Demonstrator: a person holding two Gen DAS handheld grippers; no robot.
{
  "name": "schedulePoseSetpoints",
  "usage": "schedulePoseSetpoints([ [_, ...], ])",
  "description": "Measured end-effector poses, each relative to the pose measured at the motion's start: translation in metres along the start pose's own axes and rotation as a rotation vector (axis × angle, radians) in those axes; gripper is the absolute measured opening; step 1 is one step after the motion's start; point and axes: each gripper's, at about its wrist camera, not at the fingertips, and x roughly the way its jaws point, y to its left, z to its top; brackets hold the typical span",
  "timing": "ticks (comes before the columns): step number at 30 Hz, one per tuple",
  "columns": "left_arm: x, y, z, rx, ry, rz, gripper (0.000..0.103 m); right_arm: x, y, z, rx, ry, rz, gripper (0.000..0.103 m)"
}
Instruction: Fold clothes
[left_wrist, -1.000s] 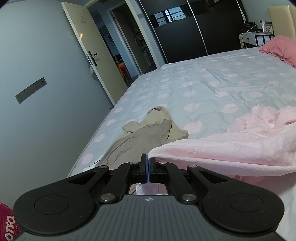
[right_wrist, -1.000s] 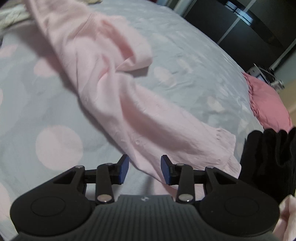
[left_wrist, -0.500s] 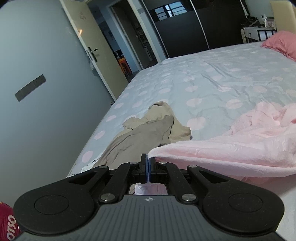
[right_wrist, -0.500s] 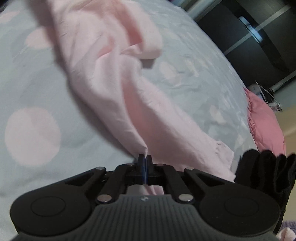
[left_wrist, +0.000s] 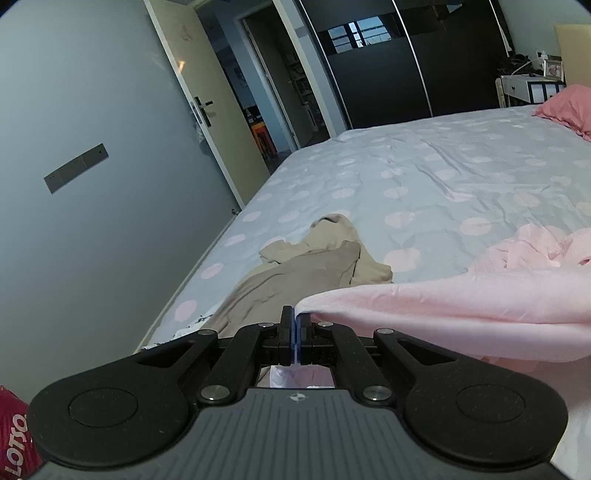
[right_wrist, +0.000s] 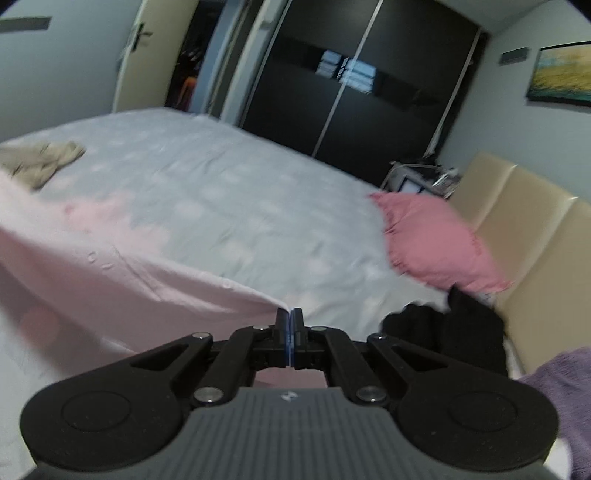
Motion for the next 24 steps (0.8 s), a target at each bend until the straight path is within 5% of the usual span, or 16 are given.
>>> schedulePoseSetpoints([
  [4,0.000,-0.002,0.004,0.003,-0.005,-0.001,0.000,0.015,-0.016,0.041,0.006,-0.019,-0.051,0.000],
  [8,0.009,-0.008,0.005,0.033,0.012,0.014,0.000,0.076,-0.005,0.067,-0.018,0.053,-0.069,0.000],
  [13,0.021,-0.012,0.009,0.036,0.044,0.019,0.000,0.156,0.013,0.071,0.003,0.174,-0.078,0.002],
  [18,0.026,-0.019,0.009,0.064,0.060,0.017,0.000,0.180,0.023,0.051,-0.021,0.248,-0.067,0.005],
  [24,0.029,-0.026,0.009,0.091,0.065,0.022,0.000,0.168,0.027,0.007,0.019,0.310,0.075,0.043],
])
